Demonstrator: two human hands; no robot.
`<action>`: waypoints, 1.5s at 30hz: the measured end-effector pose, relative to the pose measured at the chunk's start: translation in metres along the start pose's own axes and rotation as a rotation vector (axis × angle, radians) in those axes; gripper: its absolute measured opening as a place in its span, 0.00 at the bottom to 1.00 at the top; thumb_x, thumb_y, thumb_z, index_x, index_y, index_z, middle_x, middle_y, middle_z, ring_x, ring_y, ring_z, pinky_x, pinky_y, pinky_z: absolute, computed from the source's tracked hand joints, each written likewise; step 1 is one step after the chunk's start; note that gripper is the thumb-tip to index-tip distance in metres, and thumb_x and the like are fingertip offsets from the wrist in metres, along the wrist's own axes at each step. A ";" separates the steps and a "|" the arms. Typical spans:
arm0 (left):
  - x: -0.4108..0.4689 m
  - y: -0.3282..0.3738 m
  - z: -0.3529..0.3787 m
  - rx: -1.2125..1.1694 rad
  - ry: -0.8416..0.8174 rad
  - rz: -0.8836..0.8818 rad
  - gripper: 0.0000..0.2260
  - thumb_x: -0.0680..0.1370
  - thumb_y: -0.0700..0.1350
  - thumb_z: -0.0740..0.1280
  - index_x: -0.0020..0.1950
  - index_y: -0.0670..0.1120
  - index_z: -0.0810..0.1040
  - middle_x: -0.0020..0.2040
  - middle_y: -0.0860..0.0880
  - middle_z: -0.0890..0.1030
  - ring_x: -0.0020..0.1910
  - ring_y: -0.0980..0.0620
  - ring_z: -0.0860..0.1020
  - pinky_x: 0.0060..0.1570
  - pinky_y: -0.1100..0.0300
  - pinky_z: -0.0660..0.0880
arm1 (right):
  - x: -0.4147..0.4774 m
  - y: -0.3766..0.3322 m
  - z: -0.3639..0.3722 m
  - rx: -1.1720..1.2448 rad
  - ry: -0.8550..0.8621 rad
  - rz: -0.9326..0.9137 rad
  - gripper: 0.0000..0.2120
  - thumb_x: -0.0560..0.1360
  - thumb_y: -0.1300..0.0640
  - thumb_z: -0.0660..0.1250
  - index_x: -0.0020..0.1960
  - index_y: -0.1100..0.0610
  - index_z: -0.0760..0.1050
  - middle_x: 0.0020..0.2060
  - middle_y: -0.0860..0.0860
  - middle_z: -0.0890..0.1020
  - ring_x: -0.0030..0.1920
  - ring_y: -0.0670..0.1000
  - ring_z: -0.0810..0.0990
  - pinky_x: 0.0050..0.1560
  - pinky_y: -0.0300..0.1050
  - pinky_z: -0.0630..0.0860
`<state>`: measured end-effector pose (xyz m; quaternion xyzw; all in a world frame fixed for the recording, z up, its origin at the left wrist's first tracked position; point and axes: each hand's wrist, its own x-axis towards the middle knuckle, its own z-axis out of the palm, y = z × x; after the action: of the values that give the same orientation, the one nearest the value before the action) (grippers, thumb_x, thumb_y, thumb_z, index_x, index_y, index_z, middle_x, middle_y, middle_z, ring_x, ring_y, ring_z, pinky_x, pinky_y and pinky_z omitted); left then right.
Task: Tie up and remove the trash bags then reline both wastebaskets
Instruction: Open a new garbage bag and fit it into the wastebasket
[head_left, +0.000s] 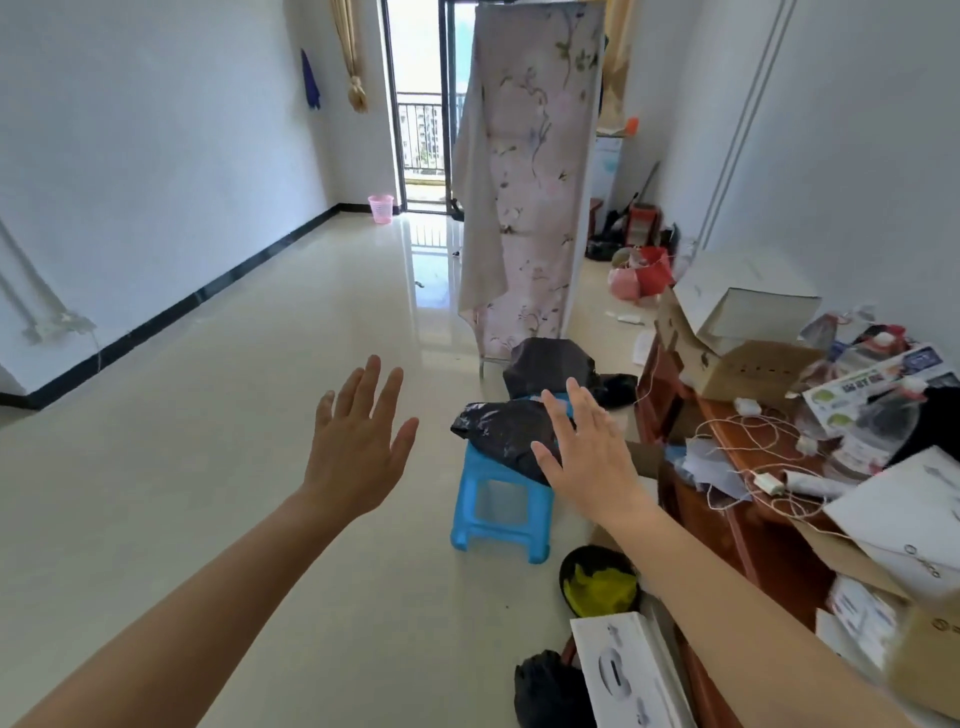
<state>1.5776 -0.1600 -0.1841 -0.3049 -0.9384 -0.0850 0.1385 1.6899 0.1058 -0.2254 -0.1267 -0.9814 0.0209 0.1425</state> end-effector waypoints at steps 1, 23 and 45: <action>0.028 -0.002 0.009 -0.019 -0.007 0.015 0.30 0.81 0.59 0.47 0.79 0.45 0.60 0.80 0.41 0.58 0.76 0.38 0.63 0.70 0.38 0.64 | 0.017 0.009 0.009 0.004 -0.008 0.025 0.33 0.81 0.42 0.58 0.81 0.55 0.54 0.79 0.61 0.54 0.79 0.61 0.56 0.75 0.60 0.60; 0.516 -0.012 0.293 -0.066 -0.334 0.336 0.28 0.83 0.59 0.48 0.81 0.48 0.55 0.81 0.43 0.53 0.80 0.41 0.54 0.76 0.42 0.55 | 0.401 0.177 0.224 0.062 -0.303 0.427 0.30 0.83 0.41 0.50 0.80 0.53 0.53 0.79 0.58 0.56 0.79 0.58 0.56 0.76 0.54 0.59; 0.484 -0.025 0.740 0.010 -0.934 0.397 0.28 0.83 0.43 0.59 0.81 0.46 0.53 0.82 0.44 0.51 0.79 0.42 0.53 0.70 0.44 0.64 | 0.384 0.170 0.609 0.358 -0.556 1.215 0.34 0.82 0.49 0.60 0.80 0.61 0.50 0.76 0.61 0.65 0.75 0.61 0.62 0.75 0.56 0.61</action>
<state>1.0337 0.2661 -0.7359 -0.4824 -0.8244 0.0927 -0.2811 1.2015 0.3650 -0.7168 -0.6184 -0.7181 0.2905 -0.1327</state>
